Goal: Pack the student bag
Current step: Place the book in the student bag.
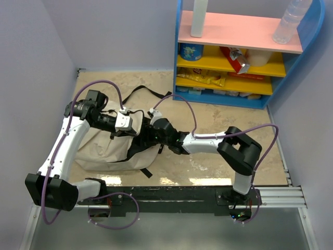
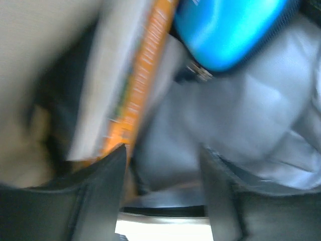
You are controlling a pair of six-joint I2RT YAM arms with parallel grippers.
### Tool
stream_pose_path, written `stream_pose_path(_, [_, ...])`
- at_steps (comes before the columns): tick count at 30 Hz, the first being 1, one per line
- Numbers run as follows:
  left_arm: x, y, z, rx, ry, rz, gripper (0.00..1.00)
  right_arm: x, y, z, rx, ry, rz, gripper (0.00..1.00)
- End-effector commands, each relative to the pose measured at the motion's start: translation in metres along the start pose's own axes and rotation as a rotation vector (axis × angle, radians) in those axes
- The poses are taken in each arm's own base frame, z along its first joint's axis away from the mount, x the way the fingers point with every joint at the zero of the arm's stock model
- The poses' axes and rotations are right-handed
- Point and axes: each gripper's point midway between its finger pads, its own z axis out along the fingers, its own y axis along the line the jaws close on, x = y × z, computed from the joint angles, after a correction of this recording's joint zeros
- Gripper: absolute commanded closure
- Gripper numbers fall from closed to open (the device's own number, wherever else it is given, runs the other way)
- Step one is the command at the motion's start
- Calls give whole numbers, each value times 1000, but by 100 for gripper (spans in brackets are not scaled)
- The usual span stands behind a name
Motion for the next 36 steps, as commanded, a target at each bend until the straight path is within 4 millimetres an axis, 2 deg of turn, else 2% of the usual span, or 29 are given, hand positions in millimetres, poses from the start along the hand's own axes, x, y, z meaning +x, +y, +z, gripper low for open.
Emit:
stream_pose_path(1, [-32, -6, 3, 14, -139, 41, 100, 3, -14, 8, 54, 17, -139, 48])
stream_pose_path(2, [-33, -8, 2, 13, -142, 44, 100, 4, -16, 8, 56, 20, -145, 53])
stream_pose_path(5, [-32, -9, 3, 16, -143, 40, 100, 7, -18, 4, 67, 36, -170, 78])
stream_pose_path(7, [-28, -10, 4, 19, -138, 31, 100, 12, -23, -4, 74, 45, -176, 85])
stream_pose_path(8, [-26, -11, 5, 22, -135, 32, 100, 7, -13, -13, 52, 29, -181, 89])
stream_pose_path(9, [-24, -10, 6, 22, -131, 35, 100, 7, -12, -18, 57, 20, -187, 90])
stream_pose_path(10, [-22, -11, 7, 26, -130, 32, 100, 18, -14, -25, 62, 38, -205, 92])
stream_pose_path(12, [-17, -11, 9, 31, -124, 15, 99, 16, -9, -39, 57, 28, -221, 93])
stream_pose_path(16, [-7, -5, 14, 19, -120, -16, 97, 40, -9, -55, 47, 80, -269, 94])
stream_pose_path(17, [-7, -5, 15, 20, -120, -17, 96, 51, -5, -58, 38, 98, -286, 93])
stream_pose_path(20, [-5, -6, 15, 16, -117, -14, 96, 76, -11, -62, 55, 155, -317, 91])
stream_pose_path(23, [-10, -8, 14, 18, -129, -14, 95, 89, -18, -65, 87, 189, -362, 88])
stream_pose_path(25, [-15, -10, 11, 21, -133, -2, 95, 78, -11, -75, 82, 152, -410, 84])
stream_pose_path(26, [-16, -11, 10, 20, -135, 5, 96, 61, -3, -80, 74, 79, -431, 74])
stream_pose_path(27, [-17, -12, 10, 22, -136, 23, 96, 49, 4, -87, 53, 24, -455, 69])
stream_pose_path(28, [-17, -15, 10, 26, -134, 19, 96, 32, 12, -103, 15, -50, -537, 67])
stream_pose_path(29, [-18, -15, 10, 28, -137, 20, 96, 13, 31, -109, -52, -154, -585, 61])
stream_pose_path(30, [-18, -16, 10, 30, -137, 18, 96, 5, 35, -116, -77, -204, -644, 55])
stream_pose_path(32, [-19, -16, 10, 32, -140, 19, 96, -6, 31, -121, -64, -253, -830, 32])
stream_pose_path(33, [-19, -18, 10, 37, -144, 17, 96, -11, 36, -119, -70, -253, -951, 30])
stream_pose_path(34, [-20, -17, 9, 36, -147, 16, 96, -11, 37, -115, -73, -237, -999, 30])
stream_pose_path(35, [-21, -17, 9, 37, -150, 12, 96, -1, 33, -106, -87, -184, -1048, 30])
stream_pose_path(36, [-23, -18, 9, 38, -156, 10, 97, 1, 43, -103, -142, -178, -1129, 30])
